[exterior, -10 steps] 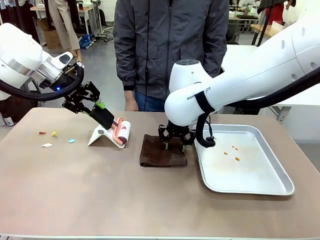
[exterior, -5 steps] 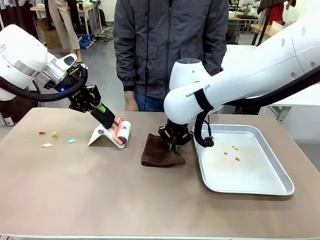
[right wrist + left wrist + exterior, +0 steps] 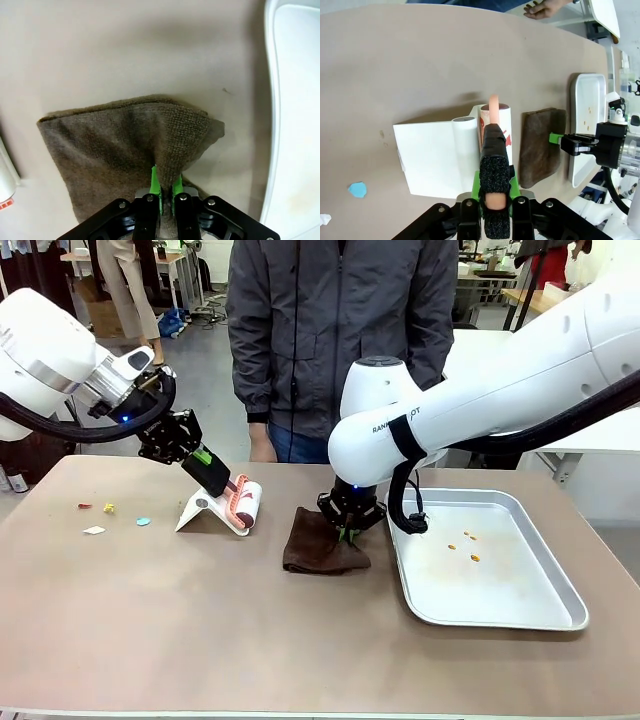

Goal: Clean the surface of the table.
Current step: Hold the Lint Roller with your left hand and the towel with your right hand.

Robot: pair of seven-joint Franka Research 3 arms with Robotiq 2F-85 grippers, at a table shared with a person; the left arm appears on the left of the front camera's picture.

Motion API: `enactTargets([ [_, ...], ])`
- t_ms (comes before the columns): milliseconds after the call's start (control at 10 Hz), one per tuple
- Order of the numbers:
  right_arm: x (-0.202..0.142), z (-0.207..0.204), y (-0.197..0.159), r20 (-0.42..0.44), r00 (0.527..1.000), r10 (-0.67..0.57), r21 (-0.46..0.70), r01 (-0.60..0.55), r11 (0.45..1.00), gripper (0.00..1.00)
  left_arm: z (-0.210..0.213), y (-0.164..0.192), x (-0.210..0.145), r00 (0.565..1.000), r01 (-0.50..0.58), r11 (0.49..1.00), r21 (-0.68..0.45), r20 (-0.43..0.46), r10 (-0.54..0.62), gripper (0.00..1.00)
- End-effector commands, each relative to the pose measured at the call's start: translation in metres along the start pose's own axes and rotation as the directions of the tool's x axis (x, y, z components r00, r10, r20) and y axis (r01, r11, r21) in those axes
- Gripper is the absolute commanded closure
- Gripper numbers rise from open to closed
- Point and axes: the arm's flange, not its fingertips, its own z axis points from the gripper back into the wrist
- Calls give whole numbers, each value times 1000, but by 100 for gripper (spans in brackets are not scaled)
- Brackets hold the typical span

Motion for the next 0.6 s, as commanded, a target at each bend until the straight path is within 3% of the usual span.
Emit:
enactTargets([
  [0,1,-3,-5,-19,1000,9,42,-8,999,100,2,-7,-3,999,11,1000,-12,33,-11,100],
  [200,3,6,-18,-23,1000,-9,120,12,993,100,7,-10,-8,998,22,1000,-22,57,-21,100],
  [500,8,23,-54,-81,997,15,358,15,934,100,28,-20,-27,990,69,996,-60,123,-62,100],
])
